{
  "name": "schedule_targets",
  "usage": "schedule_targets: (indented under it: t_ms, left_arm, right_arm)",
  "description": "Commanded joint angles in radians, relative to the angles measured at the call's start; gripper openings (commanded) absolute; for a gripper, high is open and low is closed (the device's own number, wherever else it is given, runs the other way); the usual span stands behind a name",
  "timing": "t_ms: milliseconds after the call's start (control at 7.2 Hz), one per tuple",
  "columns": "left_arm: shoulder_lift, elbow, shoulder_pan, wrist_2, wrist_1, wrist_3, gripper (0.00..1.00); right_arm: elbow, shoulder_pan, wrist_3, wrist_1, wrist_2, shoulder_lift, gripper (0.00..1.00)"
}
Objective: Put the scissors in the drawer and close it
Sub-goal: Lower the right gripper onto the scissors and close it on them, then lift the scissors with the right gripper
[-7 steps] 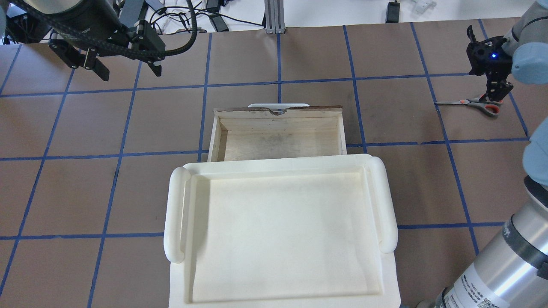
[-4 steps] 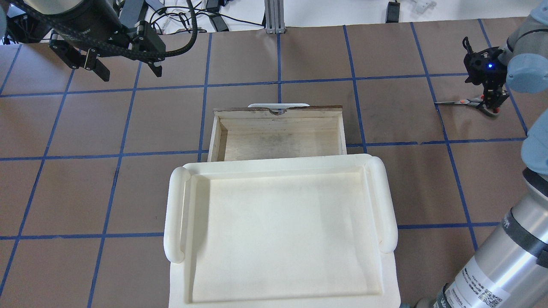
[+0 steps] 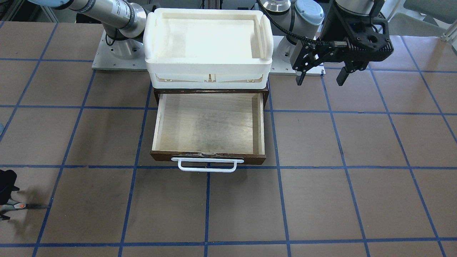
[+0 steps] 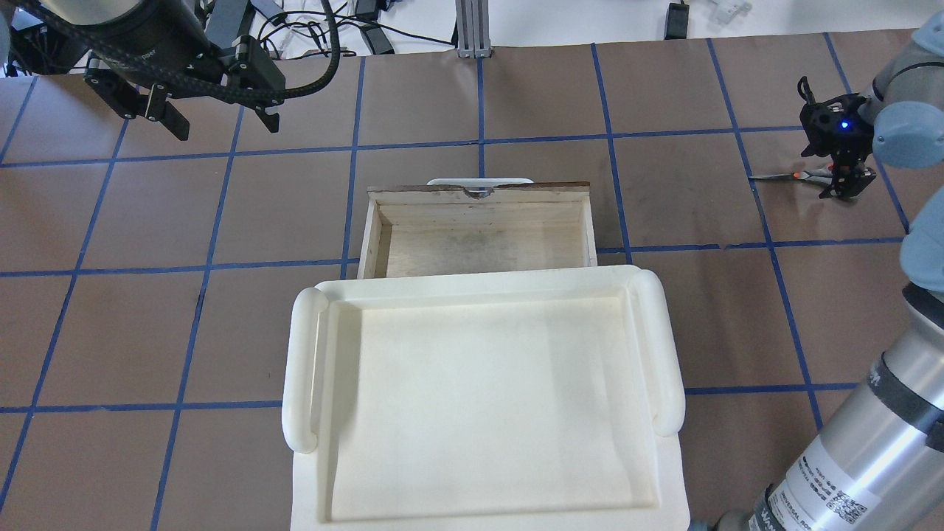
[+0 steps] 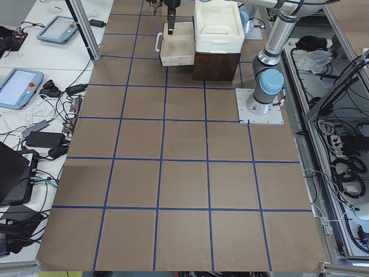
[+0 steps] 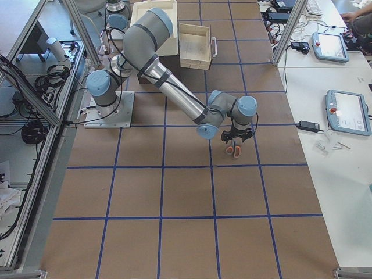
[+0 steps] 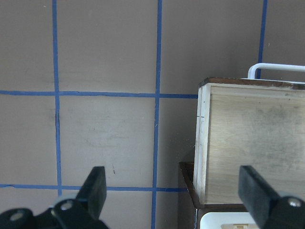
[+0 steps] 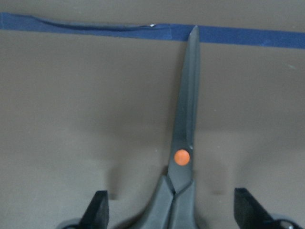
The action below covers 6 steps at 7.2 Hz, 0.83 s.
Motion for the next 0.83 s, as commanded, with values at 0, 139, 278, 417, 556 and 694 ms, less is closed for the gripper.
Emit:
schedule_targets:
  t_ms: [0, 139, 278, 417, 556, 694]
  left_arm:
    - [0.000, 0.000, 0.000, 0.000, 0.000, 0.000, 1.00]
    - [0.000, 0.000, 0.000, 0.000, 0.000, 0.000, 1.00]
    - [0.000, 0.000, 0.000, 0.000, 0.000, 0.000, 1.00]
    - [0.000, 0.000, 0.000, 0.000, 0.000, 0.000, 1.00]
    - [0.000, 0.000, 0.000, 0.000, 0.000, 0.000, 1.00]
    - [0.000, 0.000, 0.002, 0.000, 0.000, 0.000, 1.00]
  right_arm:
    - [0.001, -0.003, -0.004, 0.004, -0.002, 0.004, 0.75]
    - [0.002, -0.003, -0.004, 0.004, 0.000, 0.005, 0.74]
    - [0.004, -0.003, -0.005, 0.004, 0.010, 0.005, 0.68]
    - [0.004, -0.003, -0.008, 0.004, 0.023, 0.004, 0.42]
    - [0.004, -0.003, -0.007, 0.004, 0.020, 0.002, 0.00]
    - [0.004, -0.003, -0.007, 0.004, 0.017, 0.001, 0.00]
